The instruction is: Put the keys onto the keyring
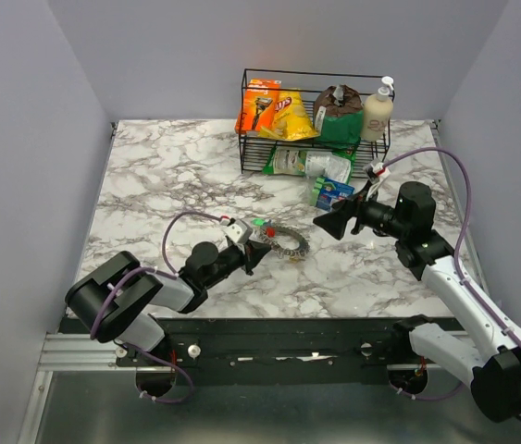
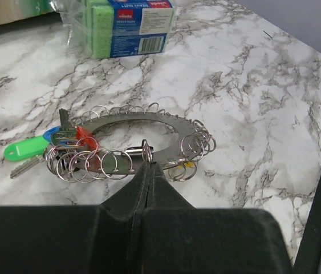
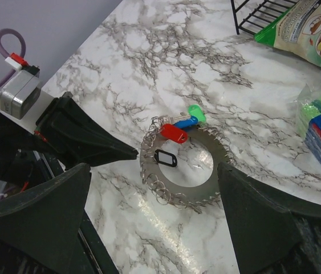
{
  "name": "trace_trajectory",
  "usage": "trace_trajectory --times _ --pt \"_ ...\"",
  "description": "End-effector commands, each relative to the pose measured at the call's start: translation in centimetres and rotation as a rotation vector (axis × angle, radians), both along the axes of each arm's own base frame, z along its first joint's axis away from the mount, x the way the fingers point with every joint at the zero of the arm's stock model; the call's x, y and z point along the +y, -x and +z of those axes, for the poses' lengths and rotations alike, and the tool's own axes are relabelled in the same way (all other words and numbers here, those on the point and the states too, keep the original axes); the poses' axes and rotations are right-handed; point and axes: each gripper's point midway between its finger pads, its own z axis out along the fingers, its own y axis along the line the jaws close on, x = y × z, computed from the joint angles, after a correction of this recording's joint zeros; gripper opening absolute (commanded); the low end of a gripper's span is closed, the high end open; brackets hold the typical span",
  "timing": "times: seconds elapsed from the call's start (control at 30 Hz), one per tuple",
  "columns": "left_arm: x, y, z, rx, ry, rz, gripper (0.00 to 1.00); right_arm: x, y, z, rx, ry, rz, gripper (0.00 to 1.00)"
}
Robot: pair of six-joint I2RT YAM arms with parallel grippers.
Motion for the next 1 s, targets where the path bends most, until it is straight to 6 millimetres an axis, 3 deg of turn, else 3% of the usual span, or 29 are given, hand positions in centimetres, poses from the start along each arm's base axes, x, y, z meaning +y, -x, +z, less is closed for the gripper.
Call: trace_trajectory --times 0.0,0.23,0.53,0.8,0.9,0.93,0.97 --pt "-0.4 1.5 0.1 0.007 0.023 -0.036 0.00 0.2 0.3 -0.3 0.000 -0.007 0.028 1.00" --pt "-1.0 3.5 -1.3 0.037 0.019 -0.082 0.01 0.6 0.5 -0.5 0.018 -0.012 0.058 1.00" --pt "-1.9 5.0 -0.3 -0.018 0.032 -0.126 0.32 0.8 0.5 -0.8 0.035 -0.014 0.078 1.00" --pt "-2.1 5.9 1.6 -0.067 0.081 -0.148 0.48 0.9 0.6 -1.0 0.038 -0.012 0.085 1.00" --pt "-2.3 5.5 2.6 -0.092 0.079 -0.139 0.62 0.9 0.6 -0.9 0.037 -0.011 0.085 1.00" --pt "-2.3 5.4 2.9 -0.098 0.076 -0.134 0.98 0.9 0.5 -0.8 0.032 -0.011 0.084 1.00" --pt "-2.2 5.2 2.9 -0.096 0.054 -0.130 0.99 0.9 0.5 -0.9 0.033 -0.010 0.086 1.00"
